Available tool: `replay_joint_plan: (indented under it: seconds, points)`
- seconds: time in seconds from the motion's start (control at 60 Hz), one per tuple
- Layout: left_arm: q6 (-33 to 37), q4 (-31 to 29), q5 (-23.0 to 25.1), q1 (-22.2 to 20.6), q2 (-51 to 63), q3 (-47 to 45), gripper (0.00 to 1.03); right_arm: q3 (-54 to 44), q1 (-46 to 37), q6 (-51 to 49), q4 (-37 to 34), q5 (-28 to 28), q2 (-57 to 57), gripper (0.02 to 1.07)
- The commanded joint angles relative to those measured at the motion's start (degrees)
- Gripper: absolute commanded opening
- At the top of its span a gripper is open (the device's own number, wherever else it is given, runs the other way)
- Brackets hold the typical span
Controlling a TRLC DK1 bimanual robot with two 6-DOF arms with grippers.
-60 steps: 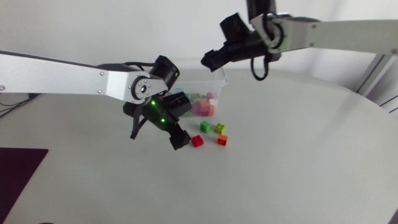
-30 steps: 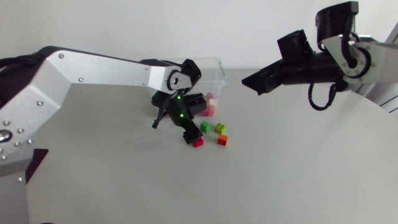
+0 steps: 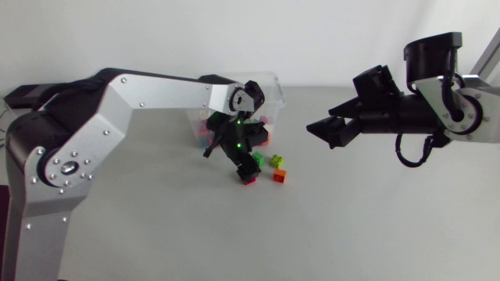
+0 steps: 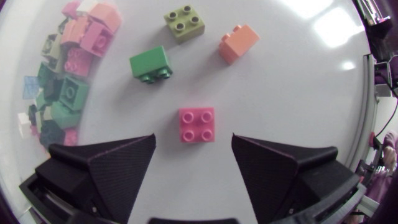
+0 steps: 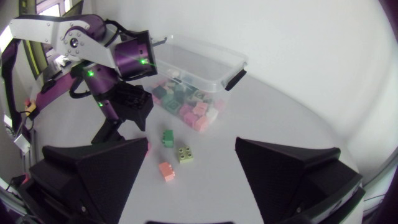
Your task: Place the duplo bricks in the container
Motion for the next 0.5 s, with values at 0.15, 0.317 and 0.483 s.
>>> replay_joint_plan:
  seconds: [0.15,0.317,0.483]
  points:
    - [-1.20,-3.33,-0.14,-0.61,4.96,6.17,0.79,-2.72,1.03,-2.09,-0.39,-0.34,-1.56,1.03]
    - [-1.73,-4.21,-0.14,-0.96,6.72,8.10,0.68,-3.60,2.35,-4.11,-1.62,-0.26,-1.82,1.02]
    - [-2.08,-4.38,-0.14,-1.14,8.04,8.63,0.59,-4.04,2.96,-8.15,-2.76,-0.08,1.08,1.02]
